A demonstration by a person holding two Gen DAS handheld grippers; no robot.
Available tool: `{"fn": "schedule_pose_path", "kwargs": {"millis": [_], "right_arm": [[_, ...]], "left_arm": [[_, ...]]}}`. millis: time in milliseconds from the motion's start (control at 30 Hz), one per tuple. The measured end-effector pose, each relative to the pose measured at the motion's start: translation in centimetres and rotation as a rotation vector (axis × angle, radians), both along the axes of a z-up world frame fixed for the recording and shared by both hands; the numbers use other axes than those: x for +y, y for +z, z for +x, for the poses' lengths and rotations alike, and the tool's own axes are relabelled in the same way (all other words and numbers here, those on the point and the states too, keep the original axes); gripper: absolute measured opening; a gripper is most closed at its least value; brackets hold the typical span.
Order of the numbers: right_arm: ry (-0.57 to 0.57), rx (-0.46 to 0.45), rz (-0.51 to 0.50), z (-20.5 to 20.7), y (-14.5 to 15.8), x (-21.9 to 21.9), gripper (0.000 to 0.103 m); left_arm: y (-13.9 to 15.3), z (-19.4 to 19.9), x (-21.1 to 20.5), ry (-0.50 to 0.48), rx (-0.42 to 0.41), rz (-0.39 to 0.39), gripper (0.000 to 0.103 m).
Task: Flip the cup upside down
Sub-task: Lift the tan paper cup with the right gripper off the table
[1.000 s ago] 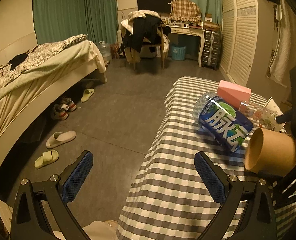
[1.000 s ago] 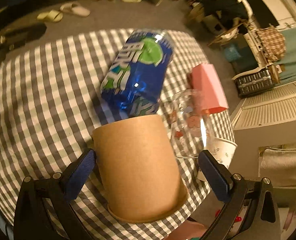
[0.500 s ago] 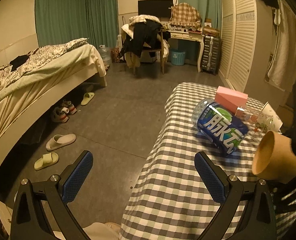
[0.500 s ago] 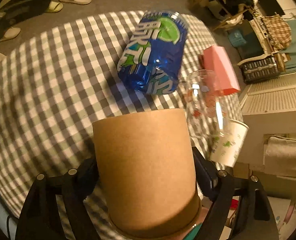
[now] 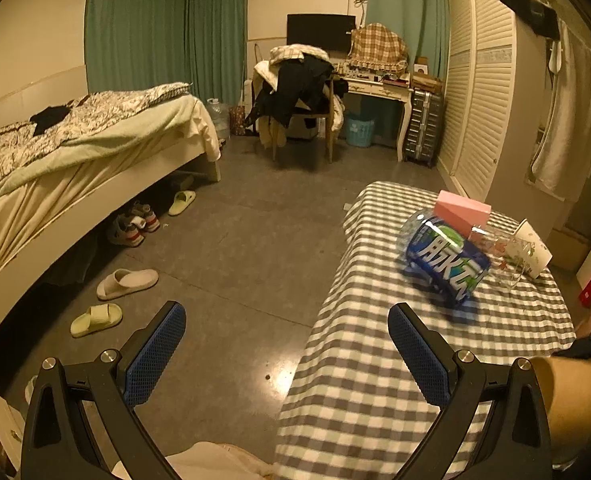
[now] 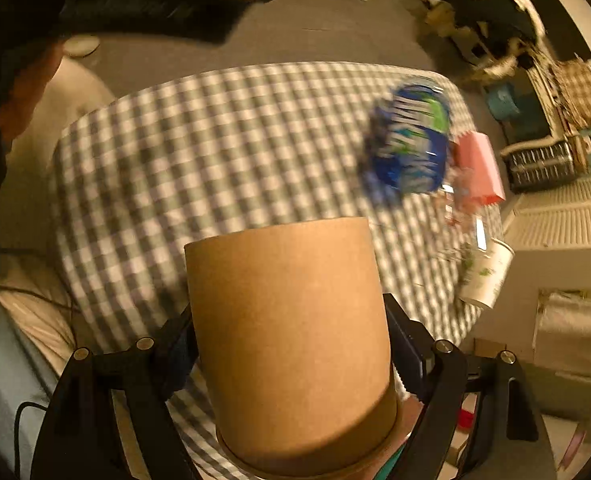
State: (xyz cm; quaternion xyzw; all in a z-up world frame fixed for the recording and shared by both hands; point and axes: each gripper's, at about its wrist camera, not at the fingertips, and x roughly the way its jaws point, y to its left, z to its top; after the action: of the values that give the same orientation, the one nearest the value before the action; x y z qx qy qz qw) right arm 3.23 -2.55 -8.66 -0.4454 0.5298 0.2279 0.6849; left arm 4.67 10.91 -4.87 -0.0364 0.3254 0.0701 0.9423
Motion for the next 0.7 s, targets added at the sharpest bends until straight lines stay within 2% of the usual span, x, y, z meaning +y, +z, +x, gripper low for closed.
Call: {"fn": "schedule_pose_path", "kwargs": {"millis": [200, 333, 567, 700], "right_arm": [[0.024, 0.027, -0.017, -0.8, -2.2, 1.3, 0.082], [-0.004, 0.045, -0.007, 0.5, -3.3, 0.8, 0.082], [-0.016, 0.009, 0.079, 1.1, -3.6, -0.3, 0.083], [-0.030, -0.050, 0.172, 1.1, -2.0, -1.9, 0.087]], "left_arm": [[-1.2, 0.1, 1.6, 0.031, 0.034, 0.004, 0.103], [-1.5, 0.1, 1.6, 0.029, 0.038, 0.010, 0.103], [-1.9, 0.2, 0.1, -0.010, 0.043, 0.042, 0.103], [-1.7, 0.1, -1.1, -0.034, 0.039, 0.053, 0.103]]}}
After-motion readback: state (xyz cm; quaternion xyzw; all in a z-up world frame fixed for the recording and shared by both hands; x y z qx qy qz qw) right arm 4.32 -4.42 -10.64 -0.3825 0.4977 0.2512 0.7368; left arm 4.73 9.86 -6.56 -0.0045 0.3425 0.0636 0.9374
